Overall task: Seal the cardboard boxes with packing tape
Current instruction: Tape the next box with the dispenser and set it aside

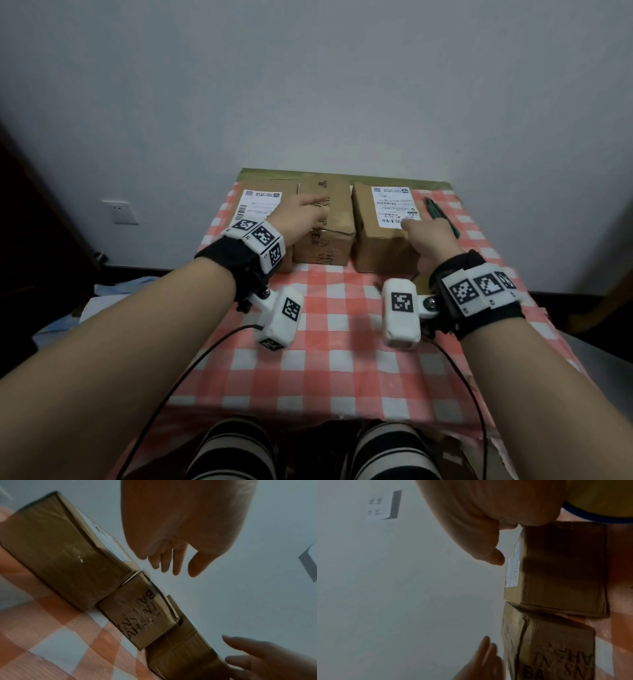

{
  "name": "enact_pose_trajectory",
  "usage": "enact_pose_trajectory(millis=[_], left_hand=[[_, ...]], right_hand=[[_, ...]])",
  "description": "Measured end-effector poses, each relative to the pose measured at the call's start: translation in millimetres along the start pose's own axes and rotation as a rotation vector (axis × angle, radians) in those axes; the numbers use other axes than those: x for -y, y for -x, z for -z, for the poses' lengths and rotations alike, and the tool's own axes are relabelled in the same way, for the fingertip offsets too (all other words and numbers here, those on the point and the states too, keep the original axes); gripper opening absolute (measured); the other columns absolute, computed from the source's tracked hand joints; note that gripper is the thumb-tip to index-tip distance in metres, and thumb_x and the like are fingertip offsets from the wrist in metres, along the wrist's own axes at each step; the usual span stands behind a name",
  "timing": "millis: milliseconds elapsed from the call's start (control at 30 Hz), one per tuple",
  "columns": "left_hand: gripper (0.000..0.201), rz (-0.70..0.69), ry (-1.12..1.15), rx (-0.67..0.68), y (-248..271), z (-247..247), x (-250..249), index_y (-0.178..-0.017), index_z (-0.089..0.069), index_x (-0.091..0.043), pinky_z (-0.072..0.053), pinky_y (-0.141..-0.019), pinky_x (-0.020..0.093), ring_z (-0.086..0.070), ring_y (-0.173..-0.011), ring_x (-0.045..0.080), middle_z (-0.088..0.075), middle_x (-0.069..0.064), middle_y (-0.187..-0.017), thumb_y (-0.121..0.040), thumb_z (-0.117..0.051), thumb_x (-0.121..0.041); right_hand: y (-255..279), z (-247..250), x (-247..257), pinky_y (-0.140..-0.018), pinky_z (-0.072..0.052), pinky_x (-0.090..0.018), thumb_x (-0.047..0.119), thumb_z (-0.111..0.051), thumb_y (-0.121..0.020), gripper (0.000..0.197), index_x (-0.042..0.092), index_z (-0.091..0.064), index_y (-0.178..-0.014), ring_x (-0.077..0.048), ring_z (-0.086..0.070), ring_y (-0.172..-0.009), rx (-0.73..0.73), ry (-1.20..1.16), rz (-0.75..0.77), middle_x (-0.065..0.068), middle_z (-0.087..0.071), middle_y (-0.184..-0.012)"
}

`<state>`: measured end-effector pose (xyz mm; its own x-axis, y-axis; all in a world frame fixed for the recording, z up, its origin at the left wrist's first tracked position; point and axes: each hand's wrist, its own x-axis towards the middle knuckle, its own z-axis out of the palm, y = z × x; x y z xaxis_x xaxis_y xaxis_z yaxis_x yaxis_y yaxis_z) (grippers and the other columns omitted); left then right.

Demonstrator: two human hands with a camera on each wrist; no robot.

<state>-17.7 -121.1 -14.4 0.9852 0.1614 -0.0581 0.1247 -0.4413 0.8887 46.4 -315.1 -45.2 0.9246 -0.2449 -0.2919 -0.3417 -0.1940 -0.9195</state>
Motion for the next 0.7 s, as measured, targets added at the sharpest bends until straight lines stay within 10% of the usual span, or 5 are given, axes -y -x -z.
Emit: enact_pose_trajectory(millis=[167,333,433,700], left_hand=[[0.049,0.044,-0.199,0.082,-5,1,0,-0.145,-0.042,-0.018,-0.02,-0.114,0.029,-0.032,-0.141,0.018,-0.038,0.0,-0.152,-0.101,-0.04,-0.041],[0.051,0.056,-0.282,0.14,-8,1,-2,-0.146,-0.04,-0.025,-0.017,-0.116,0.032,-0.028,-0.143,0.018,-0.035,-0.002,-0.154,-0.1,-0.036,-0.049],[0.053,0.069,-0.29,0.145,-8,-1,3,-0.144,-0.043,-0.025,-0.018,-0.118,0.033,-0.03,-0.142,0.019,-0.037,-0.002,-0.153,-0.099,-0.037,-0.052],[0.057,0.075,-0.281,0.176,-8,1,3,-0.144,-0.043,-0.018,-0.019,-0.119,0.038,-0.031,-0.142,0.021,-0.038,0.003,-0.152,-0.099,-0.035,-0.052]], right_hand=[[-11,-3,-2,-0.084,-0.057,-0.054,0.017,-0.061,-0.085,0.031,0.003,-0.059,-0.113,-0.037,-0.067,-0.09,0.047,0.078,-0.021,-0.017,-0.067,-0.102],[-20,-8,-10,-0.084,-0.056,-0.049,0.026,-0.076,-0.053,0.07,0.005,-0.047,-0.113,-0.032,-0.059,-0.102,0.008,-0.032,-0.033,-0.014,-0.063,-0.114],[-10,-8,-10,-0.092,-0.052,-0.052,0.031,-0.079,-0.071,0.071,0.02,-0.025,-0.116,-0.031,-0.058,-0.109,0.012,-0.125,-0.031,-0.012,-0.057,-0.122],[-4,-5,-7,-0.093,-0.05,-0.058,0.018,-0.068,-0.088,0.051,0.017,-0.027,-0.119,-0.03,-0.057,-0.11,0.021,-0.199,0.03,-0.009,-0.052,-0.125]])
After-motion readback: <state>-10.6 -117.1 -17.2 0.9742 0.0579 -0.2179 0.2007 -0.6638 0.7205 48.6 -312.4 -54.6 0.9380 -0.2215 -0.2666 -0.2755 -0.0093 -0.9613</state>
